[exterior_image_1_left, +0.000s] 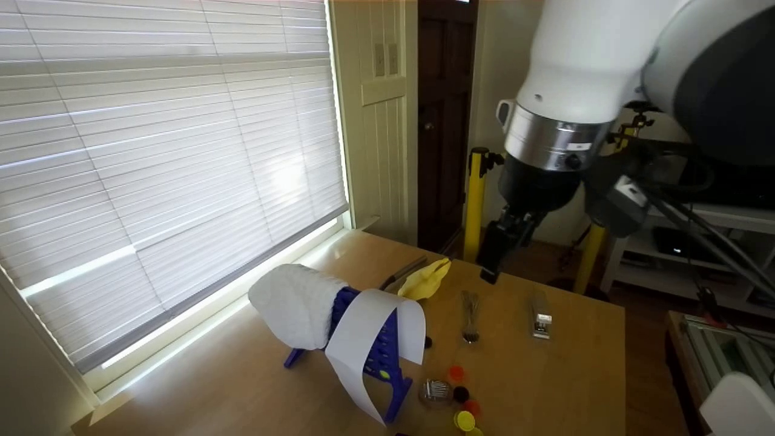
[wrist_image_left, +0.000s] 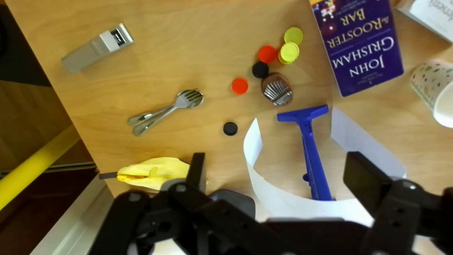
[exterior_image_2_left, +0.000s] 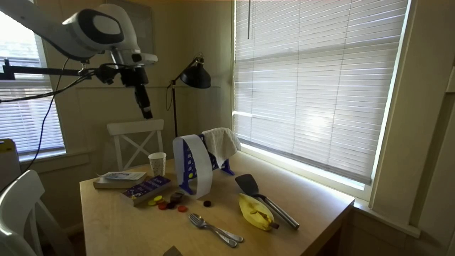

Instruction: Remove the white towel from the top of the blue gameboard.

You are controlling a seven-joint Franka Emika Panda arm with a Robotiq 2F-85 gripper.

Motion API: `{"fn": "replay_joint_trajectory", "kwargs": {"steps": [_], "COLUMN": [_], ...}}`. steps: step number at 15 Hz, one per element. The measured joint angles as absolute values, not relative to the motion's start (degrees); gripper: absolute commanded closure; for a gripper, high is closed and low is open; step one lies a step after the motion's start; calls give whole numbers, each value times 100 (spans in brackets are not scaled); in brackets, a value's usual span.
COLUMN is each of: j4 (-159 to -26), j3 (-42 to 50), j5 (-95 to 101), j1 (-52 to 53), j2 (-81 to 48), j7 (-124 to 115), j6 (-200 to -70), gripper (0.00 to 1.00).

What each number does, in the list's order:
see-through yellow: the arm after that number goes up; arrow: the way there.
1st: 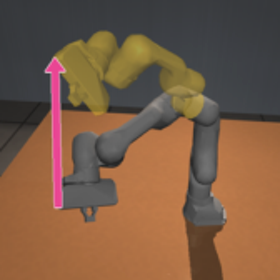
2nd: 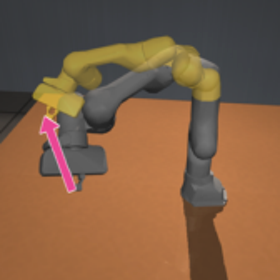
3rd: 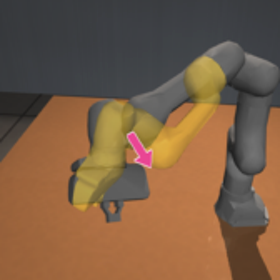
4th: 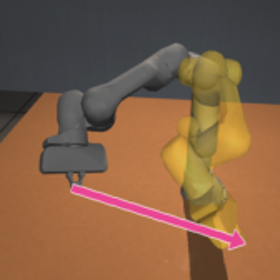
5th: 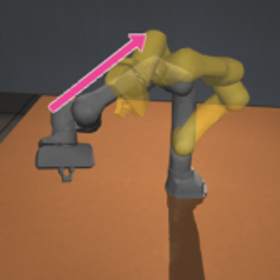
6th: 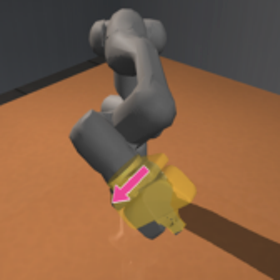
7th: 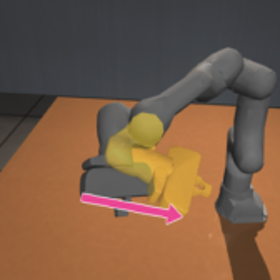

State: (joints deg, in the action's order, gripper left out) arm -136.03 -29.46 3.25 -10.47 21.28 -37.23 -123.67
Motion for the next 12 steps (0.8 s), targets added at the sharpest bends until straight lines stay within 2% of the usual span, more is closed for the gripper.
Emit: {"fn": "replay_joint_trajectory", "kwargs": {"steps": [6,12], "j4": [-11987,-10201], "j3": [-3111,-1509], "j5": [732,1117], "j1": [-1443,107], "j2": [138,-1691], "j7": [-3778,-3723], "j6": [-12727,-12841], "gripper": [0,0]}}
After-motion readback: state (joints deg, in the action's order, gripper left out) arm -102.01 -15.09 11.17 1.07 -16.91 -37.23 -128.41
